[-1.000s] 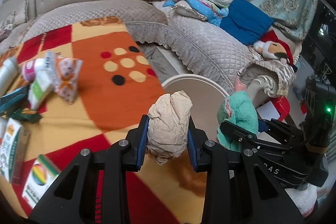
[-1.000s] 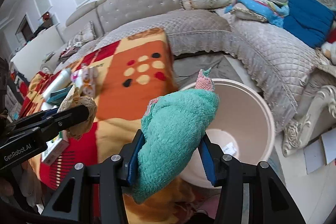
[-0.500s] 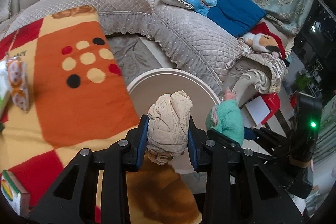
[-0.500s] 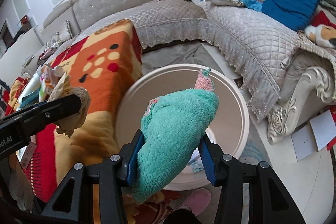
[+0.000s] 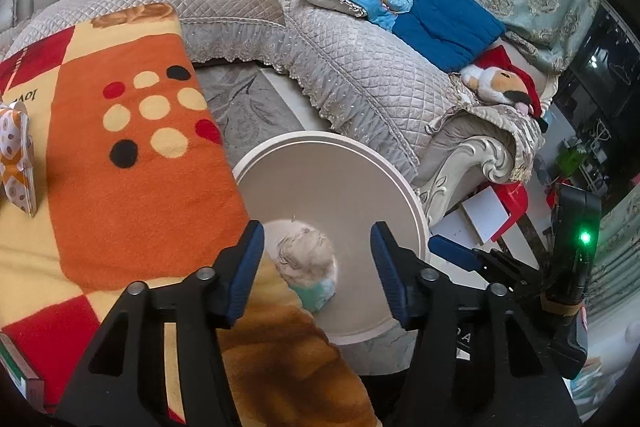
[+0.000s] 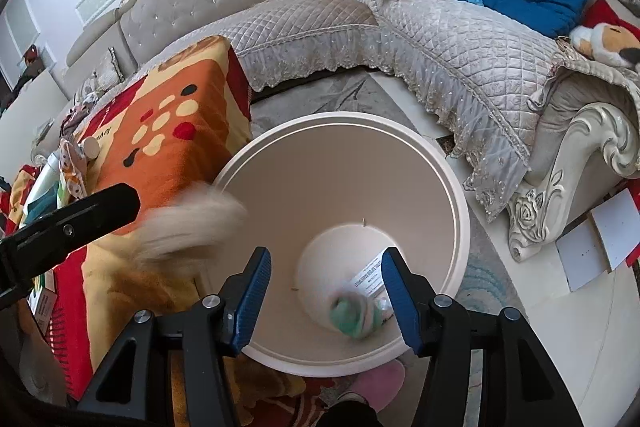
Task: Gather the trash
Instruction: 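Carry the cloth and towel over the white bin and release both, then move both open grippers back toward the remaining items on the blanket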
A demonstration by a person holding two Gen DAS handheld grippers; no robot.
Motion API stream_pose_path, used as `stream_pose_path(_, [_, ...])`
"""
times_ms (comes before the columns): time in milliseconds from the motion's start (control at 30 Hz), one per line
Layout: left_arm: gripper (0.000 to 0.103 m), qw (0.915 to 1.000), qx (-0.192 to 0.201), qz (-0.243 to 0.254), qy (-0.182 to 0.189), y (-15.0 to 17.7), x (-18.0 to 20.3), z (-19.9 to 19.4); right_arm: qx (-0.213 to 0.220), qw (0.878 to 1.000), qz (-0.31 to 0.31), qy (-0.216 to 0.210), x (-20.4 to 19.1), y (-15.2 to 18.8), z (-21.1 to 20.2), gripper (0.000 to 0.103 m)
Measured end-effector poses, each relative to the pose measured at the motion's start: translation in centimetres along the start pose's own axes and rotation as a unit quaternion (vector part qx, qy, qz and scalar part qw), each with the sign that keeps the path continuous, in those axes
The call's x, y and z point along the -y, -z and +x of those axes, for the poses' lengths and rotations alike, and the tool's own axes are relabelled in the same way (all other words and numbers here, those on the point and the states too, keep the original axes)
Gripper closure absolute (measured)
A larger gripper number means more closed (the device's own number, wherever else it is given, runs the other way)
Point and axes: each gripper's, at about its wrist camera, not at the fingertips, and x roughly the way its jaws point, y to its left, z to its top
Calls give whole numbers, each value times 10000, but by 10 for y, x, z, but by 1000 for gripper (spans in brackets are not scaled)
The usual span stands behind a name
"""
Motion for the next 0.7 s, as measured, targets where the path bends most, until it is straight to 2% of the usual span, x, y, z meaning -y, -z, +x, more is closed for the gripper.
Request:
stream_pose_path(100, [47,10000,5,-11,-9,1,-1,-2,32,10000,6,8,-1,0,-2,38])
stream_pose_path(700, [47,9995,132,-80,-283,11,-16,-23,81,9999,-95,17,-16,8,-13,37])
